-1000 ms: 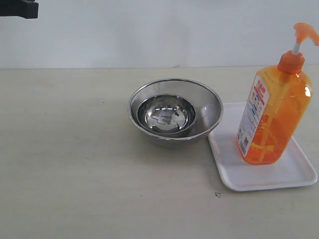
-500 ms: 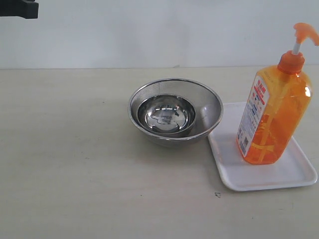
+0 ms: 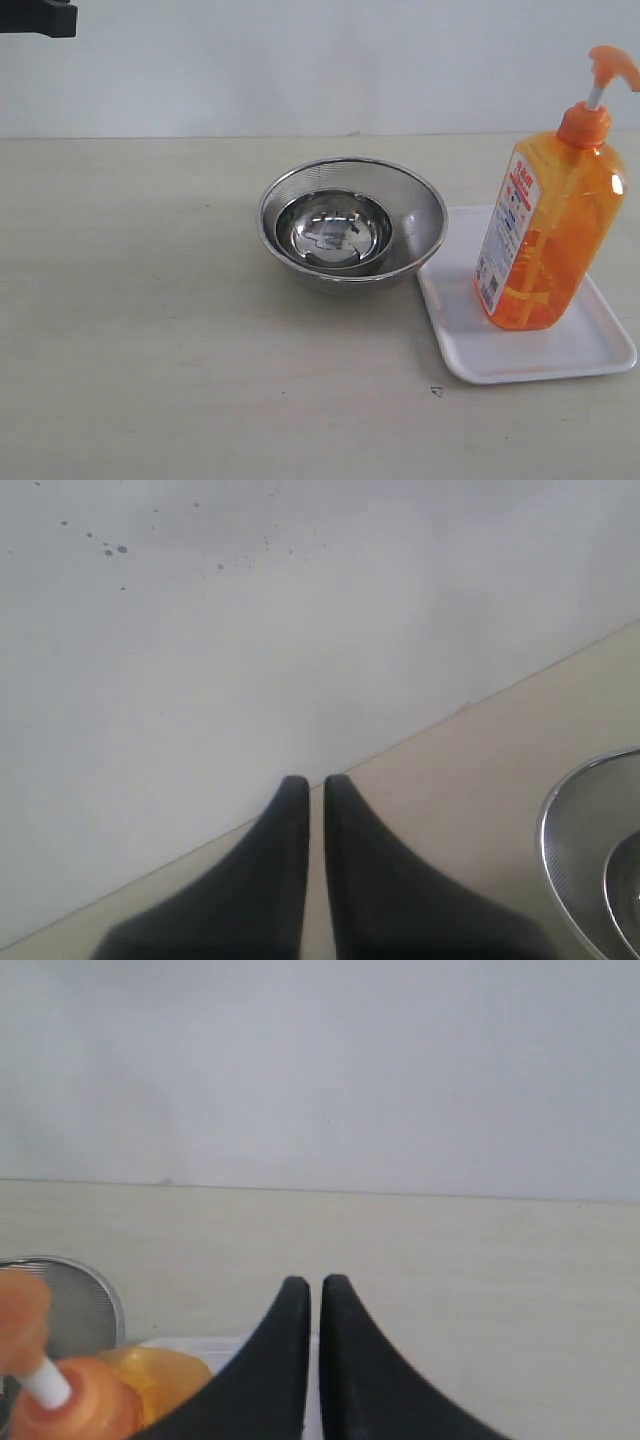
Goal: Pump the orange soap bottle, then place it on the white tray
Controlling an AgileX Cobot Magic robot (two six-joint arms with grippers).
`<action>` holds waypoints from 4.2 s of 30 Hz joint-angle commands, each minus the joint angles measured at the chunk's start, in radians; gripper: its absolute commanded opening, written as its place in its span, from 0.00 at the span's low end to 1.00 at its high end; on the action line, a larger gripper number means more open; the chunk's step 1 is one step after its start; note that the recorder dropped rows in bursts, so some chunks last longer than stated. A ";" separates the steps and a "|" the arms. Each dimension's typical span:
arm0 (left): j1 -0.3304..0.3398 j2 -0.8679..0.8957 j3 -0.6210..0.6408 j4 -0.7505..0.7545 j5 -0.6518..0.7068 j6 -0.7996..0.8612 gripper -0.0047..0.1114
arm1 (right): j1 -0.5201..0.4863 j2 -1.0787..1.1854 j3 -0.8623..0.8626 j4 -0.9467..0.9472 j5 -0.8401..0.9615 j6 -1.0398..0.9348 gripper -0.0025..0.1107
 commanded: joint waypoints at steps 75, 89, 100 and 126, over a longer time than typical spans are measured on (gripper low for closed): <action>0.000 -0.004 0.003 -0.011 0.004 0.004 0.08 | 0.291 -1.021 0.723 0.008 0.309 0.254 0.02; 0.000 -0.004 0.003 -0.011 0.004 0.004 0.08 | 0.291 -1.021 0.723 0.233 0.309 0.008 0.02; 0.000 -0.004 0.003 -0.011 0.004 0.004 0.08 | 0.291 -1.021 0.723 1.398 0.358 -1.152 0.02; 0.000 -0.004 0.003 -0.011 0.004 0.004 0.08 | 0.291 -1.021 0.749 1.967 0.616 -1.793 0.02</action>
